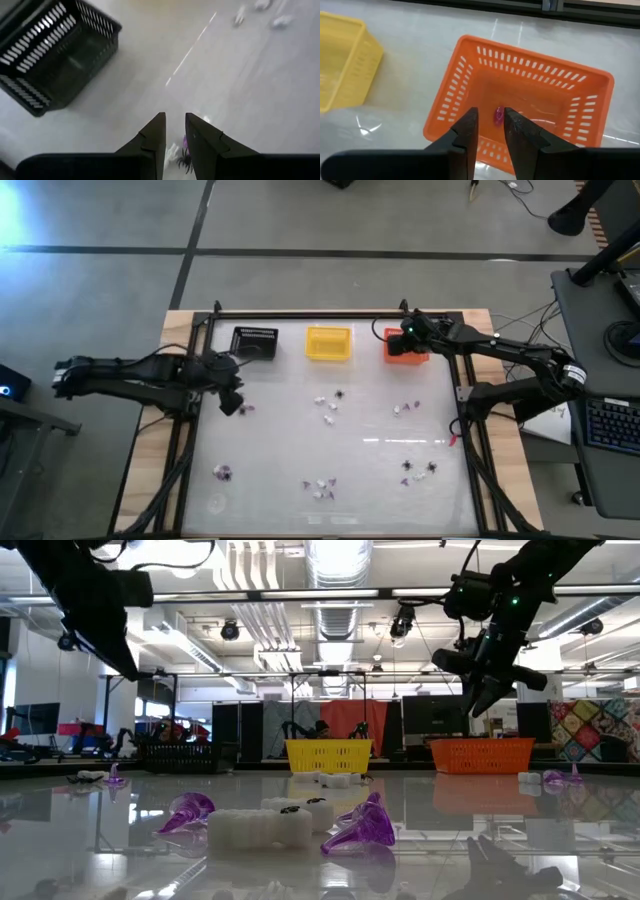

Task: Sort Halloween decoration
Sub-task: Put the white skeleton toy into the black basket

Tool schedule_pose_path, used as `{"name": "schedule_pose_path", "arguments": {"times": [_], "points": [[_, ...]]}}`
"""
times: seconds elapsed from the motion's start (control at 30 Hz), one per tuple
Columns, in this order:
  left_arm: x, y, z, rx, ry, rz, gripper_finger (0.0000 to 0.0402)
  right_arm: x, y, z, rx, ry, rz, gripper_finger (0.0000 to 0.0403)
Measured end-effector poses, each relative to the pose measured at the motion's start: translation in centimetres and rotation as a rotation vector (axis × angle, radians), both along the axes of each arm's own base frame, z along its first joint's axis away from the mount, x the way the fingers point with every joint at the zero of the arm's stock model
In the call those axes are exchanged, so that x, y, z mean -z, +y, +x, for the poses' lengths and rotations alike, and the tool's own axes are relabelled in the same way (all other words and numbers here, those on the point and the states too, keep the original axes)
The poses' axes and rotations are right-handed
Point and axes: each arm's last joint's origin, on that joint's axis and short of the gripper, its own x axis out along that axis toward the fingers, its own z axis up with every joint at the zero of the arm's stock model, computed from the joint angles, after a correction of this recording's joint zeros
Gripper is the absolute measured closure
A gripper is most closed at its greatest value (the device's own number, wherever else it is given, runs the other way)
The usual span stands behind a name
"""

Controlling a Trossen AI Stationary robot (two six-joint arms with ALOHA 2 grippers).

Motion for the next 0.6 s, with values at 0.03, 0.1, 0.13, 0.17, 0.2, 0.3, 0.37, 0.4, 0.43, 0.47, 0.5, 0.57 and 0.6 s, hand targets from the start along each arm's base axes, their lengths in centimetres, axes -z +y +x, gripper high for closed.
{"name": "schedule_pose_path", "arguments": {"times": [0.03, 0.1, 0.13, 0.17, 0.2, 0.3, 0.37, 0.4, 0.43, 0.47, 0.5, 0.57, 0.6], "points": [[0.2, 0.0, 0.2, 0.0, 0.014, 0.0, 0.0346, 0.0, 0.0, 0.0, 0.0, 0.0, 0.0, 0.0317], [0.5, 0.0, 0.5, 0.0, 0.039, 0.0, 0.0346, 0.0, 0.0, 0.0, 0.0, 0.0, 0.001, 0.0315], [0.6, 0.0, 0.7, 0.0, 0.05, 0.0, 0.0346, 0.0, 0.0, 0.0, 0.0, 0.0, 0.001, 0.0314], [0.8, 0.0, 0.8, 0.0, 0.063, 0.0, 0.0346, 0.0, 0.0, 0.0, -0.001, -0.001, 0.002, 0.0313], [1.0, 0.0, 1.0, 0.0, 0.078, 0.0, 0.0346, 0.0, 0.0, 0.0, -0.005, -0.004, 0.006, 0.0312], [1.6, 0.0, 1.5, -0.001, 0.122, 0.0, 0.0346, 0.0, 0.1, 0.1, -0.028, -0.006, 0.015, 0.0312], [2.1, 0.0, 1.9, -0.007, 0.155, -0.004, 0.0346, 0.0, 0.1, 0.1, -0.036, -0.003, 0.014, 0.0313], [2.3, 0.0, 2.1, -0.012, 0.17, -0.006, 0.0346, 0.0, 0.1, 0.1, -0.037, -0.002, 0.014, 0.0314], [2.6, 0.0, 2.3, -0.016, 0.187, -0.011, 0.0346, 0.0, 0.1, 0.1, -0.037, -0.002, 0.013, 0.0315], [2.9, 0.0, 2.5, -0.015, 0.208, -0.02, 0.0346, 0.0, 0.1, 0.1, -0.042, -0.003, 0.015, 0.0316], [3.3, -0.1, 2.6, -0.01, 0.23, -0.031, 0.0346, 0.0, 0.1, 0.1, -0.056, -0.005, 0.021, 0.0317], [4.2, -0.1, 2.8, 0.001, 0.274, -0.059, 0.0346, 0.0, 0.2, 0.1, -0.092, -0.009, 0.035, 0.0316], [4.7, -0.2, 2.9, 0.007, 0.3, -0.076, 0.0346, 0.0, 0.2, 0.2, -0.102, -0.013, 0.043, 0.0315]]}}
